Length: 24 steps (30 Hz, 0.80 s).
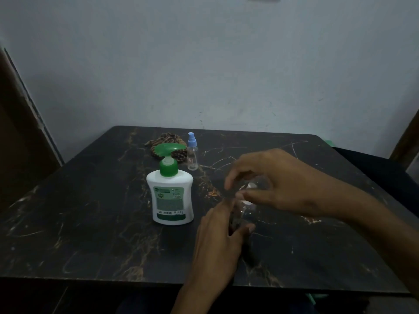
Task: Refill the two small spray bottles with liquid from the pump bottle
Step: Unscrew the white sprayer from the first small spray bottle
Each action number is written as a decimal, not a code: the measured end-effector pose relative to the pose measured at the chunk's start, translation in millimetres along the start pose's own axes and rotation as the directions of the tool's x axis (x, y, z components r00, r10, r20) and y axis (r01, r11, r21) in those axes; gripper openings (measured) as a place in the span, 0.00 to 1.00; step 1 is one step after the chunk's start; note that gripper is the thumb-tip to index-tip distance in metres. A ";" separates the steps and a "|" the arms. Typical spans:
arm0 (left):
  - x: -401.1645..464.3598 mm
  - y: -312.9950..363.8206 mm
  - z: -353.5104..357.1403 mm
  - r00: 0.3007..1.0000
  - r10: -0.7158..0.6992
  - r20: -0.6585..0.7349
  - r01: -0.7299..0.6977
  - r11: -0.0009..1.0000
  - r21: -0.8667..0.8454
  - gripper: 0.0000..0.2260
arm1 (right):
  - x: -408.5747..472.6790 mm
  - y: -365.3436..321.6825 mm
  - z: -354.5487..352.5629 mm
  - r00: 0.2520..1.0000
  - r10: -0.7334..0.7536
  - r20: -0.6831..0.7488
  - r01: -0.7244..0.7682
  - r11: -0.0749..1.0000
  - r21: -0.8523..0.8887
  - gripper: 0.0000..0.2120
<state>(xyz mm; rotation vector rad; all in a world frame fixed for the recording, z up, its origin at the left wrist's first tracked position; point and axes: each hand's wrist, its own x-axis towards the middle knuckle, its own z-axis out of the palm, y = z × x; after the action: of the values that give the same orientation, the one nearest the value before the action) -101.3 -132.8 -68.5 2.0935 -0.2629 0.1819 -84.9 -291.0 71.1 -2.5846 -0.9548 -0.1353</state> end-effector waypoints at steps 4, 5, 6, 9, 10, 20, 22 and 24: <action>-0.1 0.7 0.3 1.000 -0.028 0.008 0.028 1.000 0.013 0.24 | 3.9 -3.3 3.7 0.991 0.131 0.007 -0.109 0.854 -0.508 0.19; 0.0 1.3 0.4 0.999 -0.031 0.010 0.031 1.000 0.007 0.24 | 4.9 -3.7 5.0 0.990 0.140 0.016 -0.107 0.820 -0.563 0.20; 0.2 2.0 0.3 0.999 -0.036 0.015 0.036 0.999 0.004 0.25 | 5.5 -5.1 5.4 0.988 0.150 0.032 -0.104 0.812 -0.574 0.19; 1.9 0.6 0.7 1.000 -0.022 0.016 0.022 1.000 0.020 0.24 | 7.0 -10.7 0.7 0.985 0.155 0.079 -0.092 0.849 -0.520 0.11; 2.1 0.5 0.6 1.000 -0.018 0.015 0.017 1.000 0.024 0.23 | 7.6 -12.4 -2.5 0.985 0.145 0.088 -0.084 0.867 -0.492 0.08; -3.8 6.6 -4.1 0.998 0.059 0.021 -0.059 0.998 0.035 0.21 | 39.5 30.3 -94.3 0.968 0.112 -0.224 -0.112 0.994 0.009 0.09; -2.2 7.2 -5.1 0.997 0.050 0.054 -0.052 0.998 0.023 0.20 | 73.1 64.9 -85.3 0.949 0.170 -0.267 -0.126 0.977 0.175 0.07; 2.5 4.8 -4.1 0.996 0.076 0.044 -0.078 0.997 0.029 0.20 | 112.7 99.7 -66.3 0.938 0.220 -0.266 -0.152 0.955 0.253 0.07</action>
<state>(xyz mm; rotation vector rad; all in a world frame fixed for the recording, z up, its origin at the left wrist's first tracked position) -100.2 -131.9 -61.9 2.1209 -0.3694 0.1879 68.0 -317.5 125.2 -2.3419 -0.5765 -0.3253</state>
